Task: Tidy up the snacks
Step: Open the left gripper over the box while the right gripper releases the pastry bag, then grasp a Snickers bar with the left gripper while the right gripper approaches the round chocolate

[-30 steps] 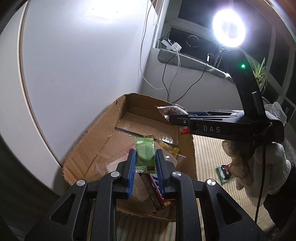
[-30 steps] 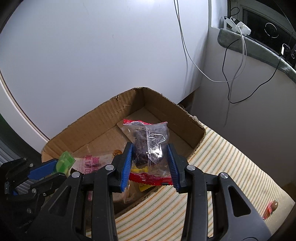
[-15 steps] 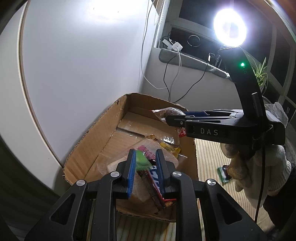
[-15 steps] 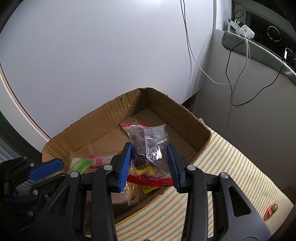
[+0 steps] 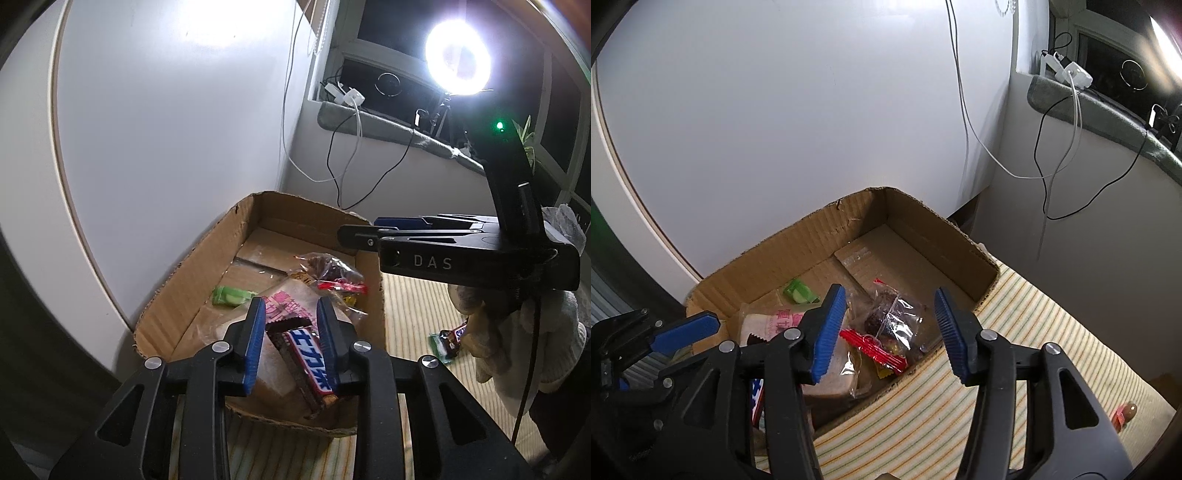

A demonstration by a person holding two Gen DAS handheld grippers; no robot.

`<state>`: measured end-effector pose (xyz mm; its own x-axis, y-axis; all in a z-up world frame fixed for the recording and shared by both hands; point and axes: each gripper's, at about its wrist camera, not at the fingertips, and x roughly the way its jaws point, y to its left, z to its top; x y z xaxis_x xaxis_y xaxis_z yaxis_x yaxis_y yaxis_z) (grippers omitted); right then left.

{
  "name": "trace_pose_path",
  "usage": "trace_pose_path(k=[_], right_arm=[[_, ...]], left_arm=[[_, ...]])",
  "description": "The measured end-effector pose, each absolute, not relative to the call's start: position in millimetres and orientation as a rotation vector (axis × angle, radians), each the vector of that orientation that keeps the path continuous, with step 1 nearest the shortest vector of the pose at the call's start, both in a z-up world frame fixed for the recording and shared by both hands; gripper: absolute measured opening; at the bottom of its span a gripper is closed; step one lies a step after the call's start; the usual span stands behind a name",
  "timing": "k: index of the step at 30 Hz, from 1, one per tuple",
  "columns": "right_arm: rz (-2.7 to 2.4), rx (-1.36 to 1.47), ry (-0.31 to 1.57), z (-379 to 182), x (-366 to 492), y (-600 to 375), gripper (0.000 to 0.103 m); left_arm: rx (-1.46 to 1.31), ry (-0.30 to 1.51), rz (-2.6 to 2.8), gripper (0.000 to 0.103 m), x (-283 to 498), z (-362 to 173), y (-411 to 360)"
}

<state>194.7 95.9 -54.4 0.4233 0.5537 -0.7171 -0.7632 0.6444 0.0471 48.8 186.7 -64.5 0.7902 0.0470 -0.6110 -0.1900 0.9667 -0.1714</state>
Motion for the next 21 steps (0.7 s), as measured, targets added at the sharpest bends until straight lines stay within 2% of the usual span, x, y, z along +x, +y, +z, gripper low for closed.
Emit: trace_pose_path(k=[10,13,21], right_arm=[[0.811,-0.283,0.722,-30.0,175.0,66.1,0.057],[0.796,-0.265,0.703,-21.7,167.8,48.6,0.059],[0.727,-0.225,0.663,-3.0,153.5,-15.3,0.060]], left_arm=[[-0.210,0.620,0.103,0.028,34.9,-47.5,167.7],[-0.205,0.613,0.088,0.031,31.3,-43.1,159.0],[-0.193,0.613,0.037,0.031,29.5,-38.7,134.5]])
